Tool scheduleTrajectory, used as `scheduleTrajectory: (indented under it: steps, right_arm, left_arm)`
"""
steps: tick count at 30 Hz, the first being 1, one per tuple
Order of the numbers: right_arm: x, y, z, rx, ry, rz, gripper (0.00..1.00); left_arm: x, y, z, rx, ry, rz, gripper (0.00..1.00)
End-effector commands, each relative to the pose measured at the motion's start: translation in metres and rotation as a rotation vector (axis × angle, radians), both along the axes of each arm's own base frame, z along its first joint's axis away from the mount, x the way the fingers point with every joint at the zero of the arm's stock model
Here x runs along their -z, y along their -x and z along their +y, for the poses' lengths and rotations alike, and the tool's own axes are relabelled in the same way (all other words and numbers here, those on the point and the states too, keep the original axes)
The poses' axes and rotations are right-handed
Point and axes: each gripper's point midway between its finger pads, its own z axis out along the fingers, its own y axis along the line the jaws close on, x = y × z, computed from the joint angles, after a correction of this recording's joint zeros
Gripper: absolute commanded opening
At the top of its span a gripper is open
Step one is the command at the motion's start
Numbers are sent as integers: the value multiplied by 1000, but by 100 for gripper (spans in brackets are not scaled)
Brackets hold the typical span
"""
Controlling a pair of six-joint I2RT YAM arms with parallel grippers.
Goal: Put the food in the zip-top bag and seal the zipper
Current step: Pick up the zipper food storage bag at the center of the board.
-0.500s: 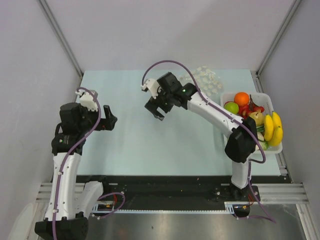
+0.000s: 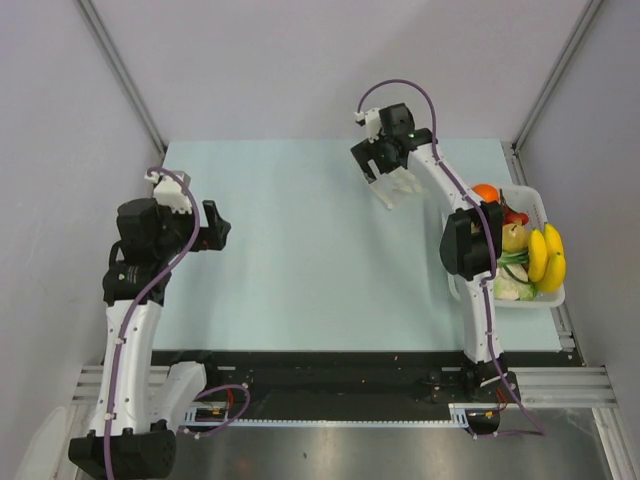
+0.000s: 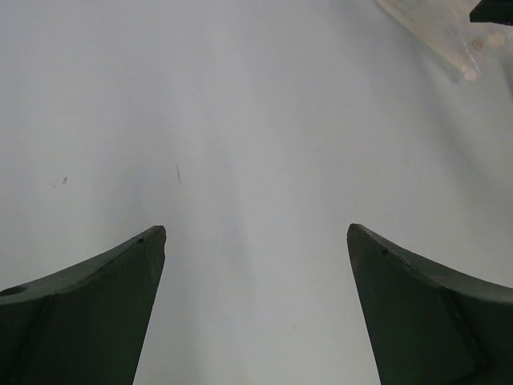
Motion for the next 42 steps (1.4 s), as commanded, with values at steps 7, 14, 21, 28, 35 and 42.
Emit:
scheduleTrajectory:
  steps: [7,14,21,28,35,42]
  right_arm:
    - [24,-50,-28,49,13,-58,94]
    - [69,-67,-27,44,38,-43,80]
    - [97,-78,-35,62,49,-40,64]
    - [58,-63,-18,8,-123,-9,0]
    - [-58,2,31,-194,-501,61,0]
    - [-98,111,76,-423,-738,345,0]
  left_arm:
    - [-8,-5,-5,42,-5,-57,100]
    - [-5,-11,-5,43,7,-23,100]
    - [-1,-14,-7,49,17,-5,100]
    - [-10,-17,-9,61,21,-39,100]
    - [-41,-12,-34,269,-19,-176,100]
    - [-76,13,-67,667,-297,-477,100]
